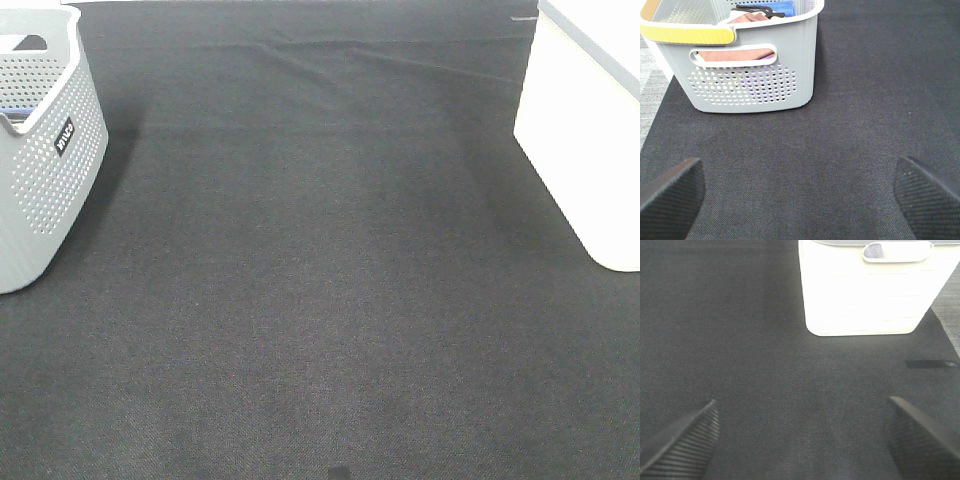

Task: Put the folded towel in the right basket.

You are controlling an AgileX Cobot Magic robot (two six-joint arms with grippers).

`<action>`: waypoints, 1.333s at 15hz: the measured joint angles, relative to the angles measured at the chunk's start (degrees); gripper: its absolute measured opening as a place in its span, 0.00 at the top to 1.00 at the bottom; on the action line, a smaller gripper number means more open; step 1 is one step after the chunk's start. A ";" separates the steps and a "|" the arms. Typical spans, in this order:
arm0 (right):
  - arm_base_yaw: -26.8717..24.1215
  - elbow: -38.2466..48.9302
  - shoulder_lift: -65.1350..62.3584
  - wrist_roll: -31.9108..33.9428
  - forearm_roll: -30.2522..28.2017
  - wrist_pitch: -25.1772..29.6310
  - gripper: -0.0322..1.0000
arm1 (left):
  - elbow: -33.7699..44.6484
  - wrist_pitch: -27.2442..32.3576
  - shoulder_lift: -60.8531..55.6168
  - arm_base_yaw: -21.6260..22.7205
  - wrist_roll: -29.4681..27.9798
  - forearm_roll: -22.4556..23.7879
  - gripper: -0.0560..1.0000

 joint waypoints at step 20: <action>0.00 0.00 0.00 0.00 0.00 0.00 0.16 | 0.00 0.00 0.00 0.00 0.00 0.00 0.02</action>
